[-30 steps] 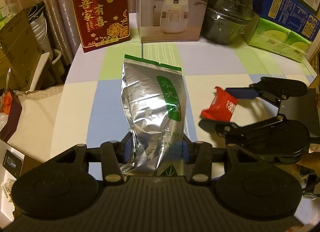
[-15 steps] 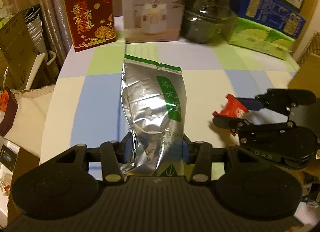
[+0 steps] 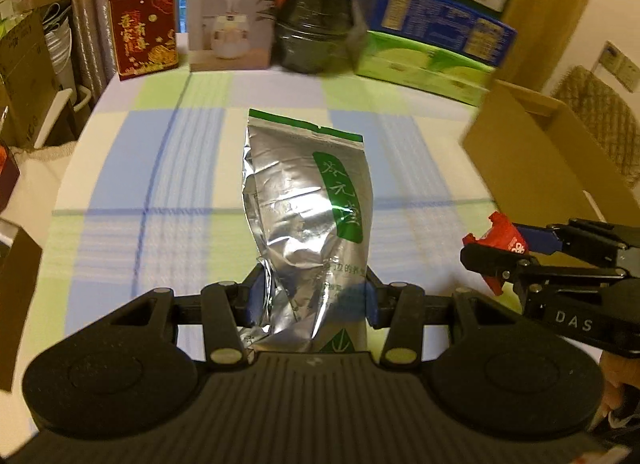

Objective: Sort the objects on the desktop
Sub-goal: 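Carry the tea pouch and red candy over the cardboard box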

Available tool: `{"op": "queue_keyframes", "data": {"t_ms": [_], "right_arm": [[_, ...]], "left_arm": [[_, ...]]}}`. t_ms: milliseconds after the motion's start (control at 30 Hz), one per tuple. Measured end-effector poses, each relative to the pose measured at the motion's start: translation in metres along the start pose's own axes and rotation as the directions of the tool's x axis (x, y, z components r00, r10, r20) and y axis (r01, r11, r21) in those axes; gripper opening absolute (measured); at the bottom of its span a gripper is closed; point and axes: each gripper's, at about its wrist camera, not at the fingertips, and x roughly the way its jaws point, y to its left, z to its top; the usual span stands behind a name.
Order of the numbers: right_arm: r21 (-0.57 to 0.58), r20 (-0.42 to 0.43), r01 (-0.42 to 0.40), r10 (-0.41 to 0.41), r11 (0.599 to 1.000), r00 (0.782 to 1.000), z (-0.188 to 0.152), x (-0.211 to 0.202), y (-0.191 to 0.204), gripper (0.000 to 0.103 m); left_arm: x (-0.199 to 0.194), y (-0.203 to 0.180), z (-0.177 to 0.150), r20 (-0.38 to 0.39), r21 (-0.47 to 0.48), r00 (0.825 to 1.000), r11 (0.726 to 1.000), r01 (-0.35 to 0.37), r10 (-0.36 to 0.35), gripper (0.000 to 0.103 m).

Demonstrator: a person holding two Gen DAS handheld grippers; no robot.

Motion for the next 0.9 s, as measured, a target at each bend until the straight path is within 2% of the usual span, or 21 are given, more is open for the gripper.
{"op": "queue_keyframes", "data": {"t_ms": [233, 500, 667, 900], "right_arm": [[0.044, 0.008, 0.009, -0.01, 0.999, 1.0, -0.028, -0.067, 0.006, 0.04], [0.06, 0.023, 0.022, -0.023, 0.998, 0.999, -0.056, -0.116, 0.004, 0.04], [0.084, 0.029, 0.042, -0.045, 0.996, 0.999, -0.075, -0.137, -0.009, 0.04], [0.125, 0.042, 0.097, -0.103, 0.987, 0.994, -0.091, -0.166, -0.034, 0.04]], "left_arm": [[-0.045, -0.046, -0.042, 0.019, -0.01, 0.999, 1.0, 0.027, -0.027, 0.042], [-0.084, -0.087, -0.075, 0.051, -0.023, 0.998, 0.999, 0.044, -0.043, 0.042], [-0.095, -0.107, -0.089, 0.055, -0.033, 0.996, 0.997, 0.067, -0.065, 0.042], [-0.101, -0.141, -0.104, 0.047, 0.0, 0.994, 0.995, 0.098, -0.098, 0.042]]}}
